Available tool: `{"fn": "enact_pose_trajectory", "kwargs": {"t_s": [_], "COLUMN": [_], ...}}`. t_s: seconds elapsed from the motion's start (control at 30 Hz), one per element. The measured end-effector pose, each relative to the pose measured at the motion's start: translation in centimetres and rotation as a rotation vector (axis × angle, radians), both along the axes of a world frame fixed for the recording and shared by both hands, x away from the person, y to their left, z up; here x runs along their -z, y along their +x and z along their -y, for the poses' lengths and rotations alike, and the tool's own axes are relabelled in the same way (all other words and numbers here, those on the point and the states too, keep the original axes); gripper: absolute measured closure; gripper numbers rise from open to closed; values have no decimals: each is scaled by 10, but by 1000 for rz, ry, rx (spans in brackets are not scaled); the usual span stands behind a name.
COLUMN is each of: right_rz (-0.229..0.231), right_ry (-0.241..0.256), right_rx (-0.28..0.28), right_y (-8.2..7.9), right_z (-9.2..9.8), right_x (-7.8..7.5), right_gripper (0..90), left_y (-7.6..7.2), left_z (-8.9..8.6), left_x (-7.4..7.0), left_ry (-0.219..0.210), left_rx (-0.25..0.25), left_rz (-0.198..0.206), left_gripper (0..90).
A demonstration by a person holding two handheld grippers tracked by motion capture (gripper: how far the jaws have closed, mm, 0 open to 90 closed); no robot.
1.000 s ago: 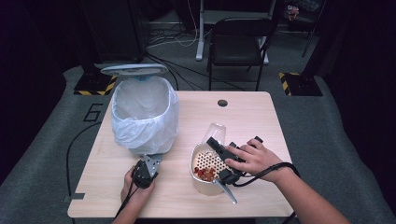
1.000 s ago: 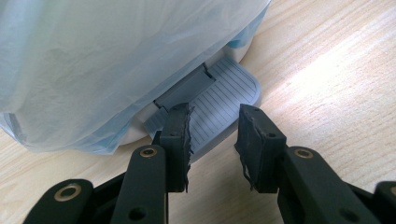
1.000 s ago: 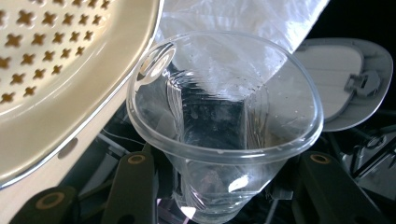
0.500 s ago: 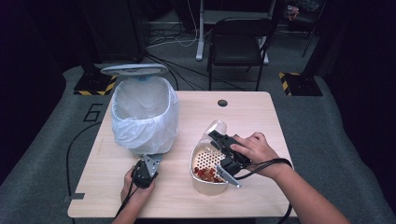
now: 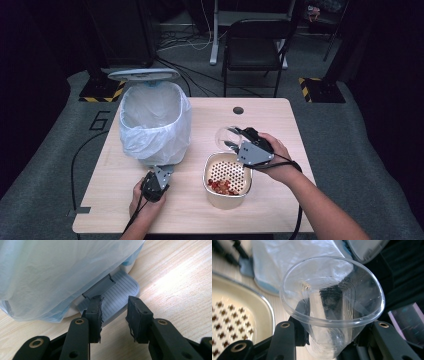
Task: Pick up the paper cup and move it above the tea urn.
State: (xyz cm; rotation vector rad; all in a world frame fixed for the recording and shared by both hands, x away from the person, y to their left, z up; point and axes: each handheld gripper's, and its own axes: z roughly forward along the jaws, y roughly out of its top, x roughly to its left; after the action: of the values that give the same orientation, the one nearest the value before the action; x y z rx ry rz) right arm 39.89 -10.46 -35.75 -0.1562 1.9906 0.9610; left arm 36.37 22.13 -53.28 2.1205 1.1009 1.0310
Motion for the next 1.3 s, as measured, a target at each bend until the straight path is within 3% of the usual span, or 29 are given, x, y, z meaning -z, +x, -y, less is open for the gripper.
{"fn": "enact_pose_trajectory", "kwargs": {"t_s": [0.03, 0.07, 0.13, 0.2, 0.23, 0.33, 0.37, 0.4, 0.43, 0.47, 0.63, 0.77, 0.9, 1.3], "right_rz": [0, -65, -125, -149, -224, -317, -317, -382, -382, -441, -500, -609, -642, -653], "right_ry": [0, 51, 88, 102, 149, 208, 208, 252, 252, 292, 323, 409, 460, 480], "right_rx": [0, 6, 18, 17, 21, 26, 26, 34, 34, 47, 64, 72, 61, 76], "right_y": [0, 7, 13, 15, 21, 27, 27, 32, 32, 36, 42, 50, 54, 48], "right_z": [0, 2, 3, 4, 7, 10, 10, 12, 12, 15, 17, 20, 21, 8], "right_x": [0, 0, 1, 1, 3, 4, 4, 5, 5, 4, 5, 5, 2, -29], "right_gripper": [560, 560, 560, 560, 560, 561, 561, 560, 560, 561, 561, 561, 561, 565], "left_y": [0, 0, 0, 0, 0, 0, 0, 0, 0, 0, 0, 0, 0, 0], "left_z": [0, 0, 0, 0, 0, 0, 0, 0, 0, 0, 0, 0, 0, 0], "left_x": [0, 0, 0, 0, 0, 0, 0, 0, 0, 0, 0, 0, 0, 0], "left_ry": [-1, -3, -6, -6, -4, -4, -4, -2, -2, -2, -2, -2, -2, -2], "left_rx": [0, -4, -1, -2, 0, 0, 0, -4, -4, -4, -4, -3, -4, -4], "left_rz": [0, 6, -3, 0, 0, 0, 0, 7, 7, 7, 7, 7, 7, 6], "left_gripper": [645, 646, 646, 646, 646, 646, 646, 646, 645, 645, 646, 646, 646, 646]}}
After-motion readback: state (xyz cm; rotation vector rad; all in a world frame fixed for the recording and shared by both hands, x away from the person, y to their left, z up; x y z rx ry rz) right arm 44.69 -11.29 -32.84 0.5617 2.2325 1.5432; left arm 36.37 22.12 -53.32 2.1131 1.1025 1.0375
